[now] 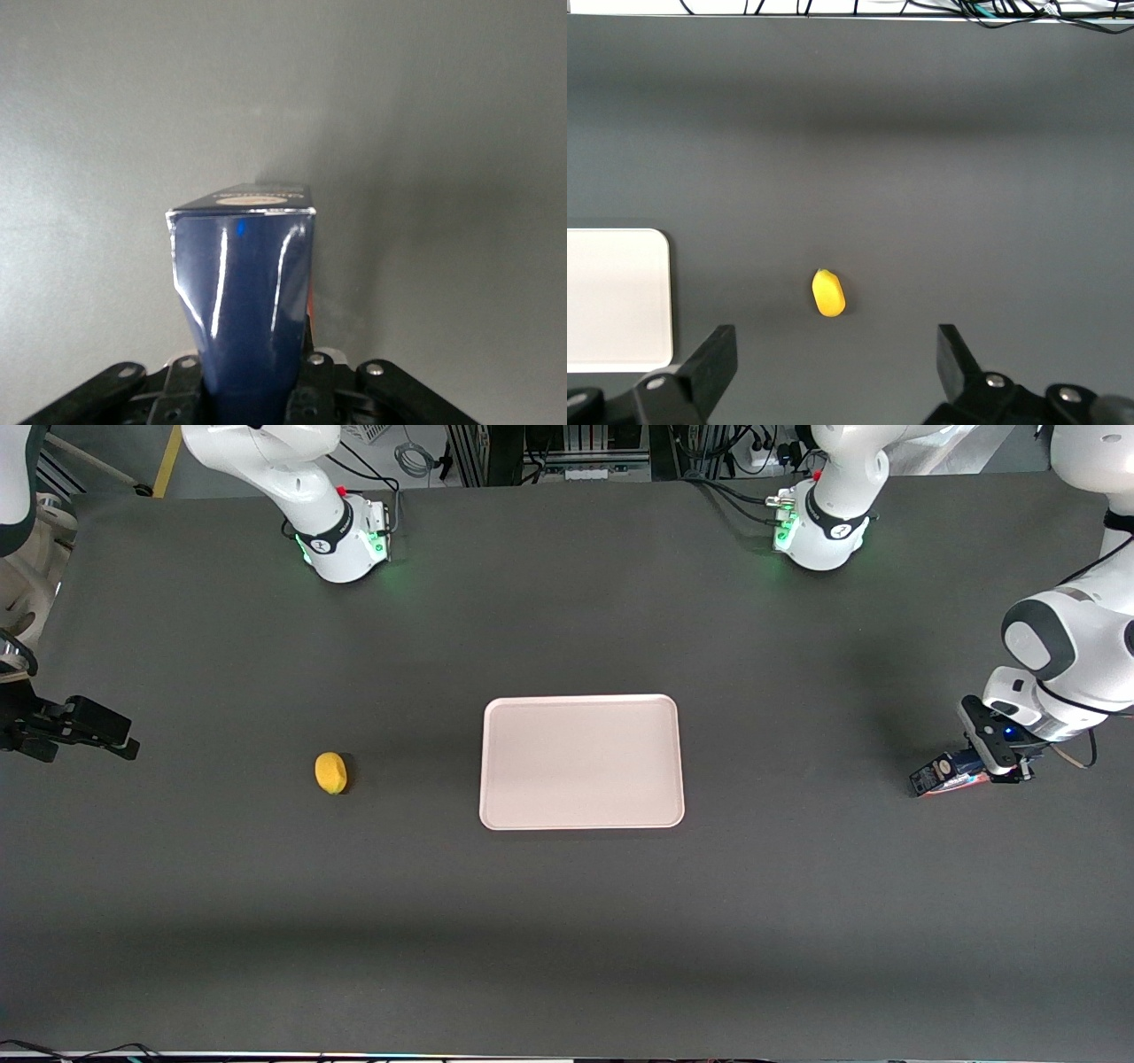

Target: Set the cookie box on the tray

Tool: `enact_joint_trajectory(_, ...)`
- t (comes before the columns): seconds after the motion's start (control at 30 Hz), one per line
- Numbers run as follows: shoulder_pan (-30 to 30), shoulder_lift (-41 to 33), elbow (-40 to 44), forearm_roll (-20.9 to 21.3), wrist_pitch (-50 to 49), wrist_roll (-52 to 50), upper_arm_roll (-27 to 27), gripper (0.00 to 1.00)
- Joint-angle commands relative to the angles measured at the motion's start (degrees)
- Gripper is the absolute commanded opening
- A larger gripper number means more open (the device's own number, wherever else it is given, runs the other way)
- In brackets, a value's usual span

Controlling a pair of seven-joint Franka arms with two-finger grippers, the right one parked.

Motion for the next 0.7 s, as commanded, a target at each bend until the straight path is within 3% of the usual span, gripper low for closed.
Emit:
enact_joint_trajectory(0.0,-1.7,-3.2,-0.3,-0.9,-3.7,-5.7,-0.3,0.31)
enact_joint_trajectory(0.43,-5.8,-8.8,1.5,-1.8,-12.5,-27.9,-5.3,0.33)
enact_joint_trajectory(0.67,-9.9,-11.3,5.1,-4.5,-19.9,-42.2,-7.2,0.33)
